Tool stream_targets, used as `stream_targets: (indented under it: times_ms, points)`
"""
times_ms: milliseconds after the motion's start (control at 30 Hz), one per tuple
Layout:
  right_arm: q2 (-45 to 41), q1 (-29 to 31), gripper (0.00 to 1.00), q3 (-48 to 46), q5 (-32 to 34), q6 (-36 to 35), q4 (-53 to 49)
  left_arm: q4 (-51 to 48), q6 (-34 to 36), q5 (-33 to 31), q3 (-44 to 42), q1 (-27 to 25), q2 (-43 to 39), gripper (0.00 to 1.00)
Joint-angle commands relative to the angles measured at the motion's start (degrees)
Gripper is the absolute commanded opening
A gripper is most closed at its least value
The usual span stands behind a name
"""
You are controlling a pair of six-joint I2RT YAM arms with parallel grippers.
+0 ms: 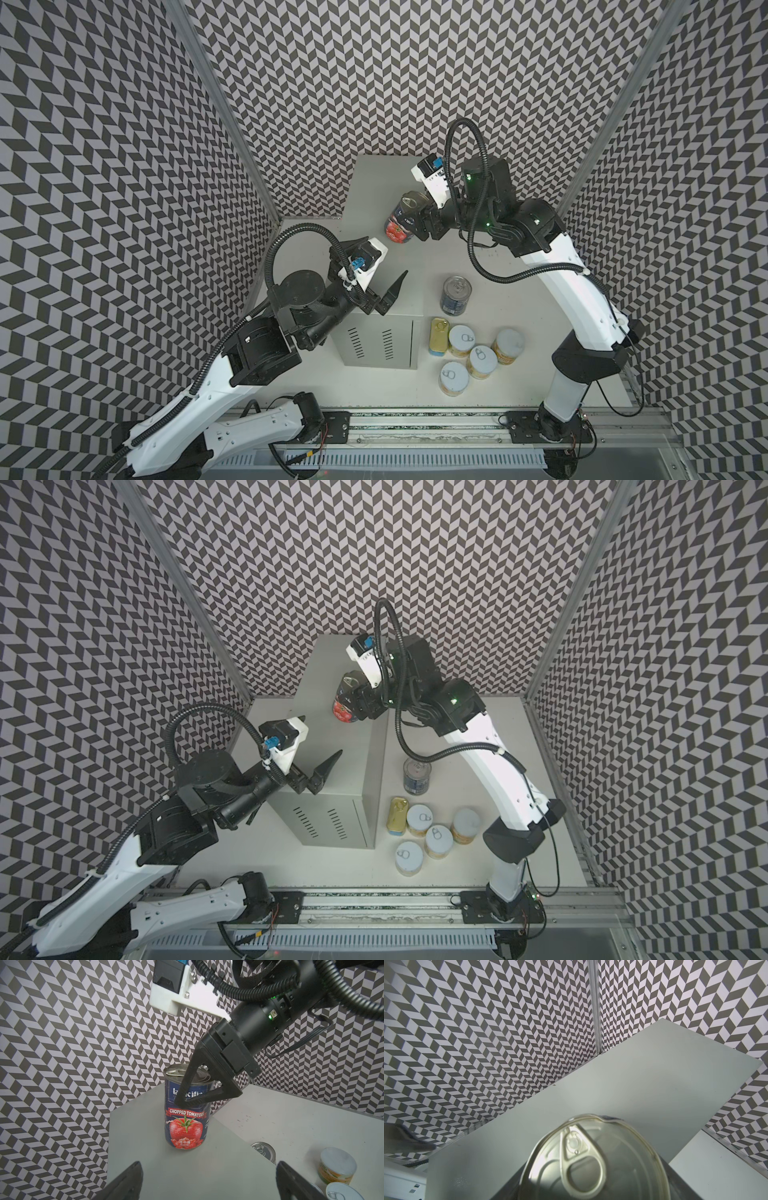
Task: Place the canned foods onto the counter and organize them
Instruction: 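Carry the red can onto the cabinet top while the right gripper lowers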
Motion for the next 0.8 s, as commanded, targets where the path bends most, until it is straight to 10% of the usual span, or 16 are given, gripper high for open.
stream_targets:
  times_ms: [0,767]
  points:
    - [0.2,0.8,0.75,1.7,-0.2,-0.9,7.0,1.1,1.2,-0.8,1.9,0.3,-0.2,1.0]
    - [-10.3,1.4,0.99,-13.1,4.3,0.0,18.1,-1.6,-3.7,2.9,7.8,7.1,7.5,1.0]
